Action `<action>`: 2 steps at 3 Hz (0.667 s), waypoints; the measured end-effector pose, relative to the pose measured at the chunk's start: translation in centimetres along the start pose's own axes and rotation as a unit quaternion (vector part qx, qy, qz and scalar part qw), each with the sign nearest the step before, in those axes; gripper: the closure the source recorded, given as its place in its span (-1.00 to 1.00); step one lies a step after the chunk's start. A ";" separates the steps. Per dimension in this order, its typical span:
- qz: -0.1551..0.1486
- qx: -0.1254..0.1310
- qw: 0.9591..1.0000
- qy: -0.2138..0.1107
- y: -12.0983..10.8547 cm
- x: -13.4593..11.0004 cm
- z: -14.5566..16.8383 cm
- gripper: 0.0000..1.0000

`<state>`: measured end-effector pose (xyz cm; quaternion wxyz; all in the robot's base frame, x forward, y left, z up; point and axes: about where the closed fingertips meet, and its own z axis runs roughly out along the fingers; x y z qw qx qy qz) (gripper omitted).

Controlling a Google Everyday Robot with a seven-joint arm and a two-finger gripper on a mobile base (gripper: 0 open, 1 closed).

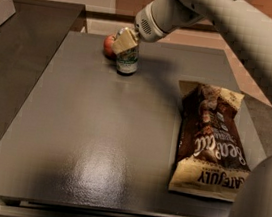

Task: Move 7up can near apple

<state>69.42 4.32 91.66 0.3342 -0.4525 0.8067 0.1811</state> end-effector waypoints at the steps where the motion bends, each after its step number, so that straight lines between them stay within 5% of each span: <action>1: -0.001 -0.002 1.000 0.001 0.1 0.0 0.2 -1.00; 2: -0.001 -0.002 1.000 0.001 0.1 0.0 0.2 -1.00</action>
Offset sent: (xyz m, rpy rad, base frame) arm -0.0003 0.0018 -0.0013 -0.0005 0.0020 0.0031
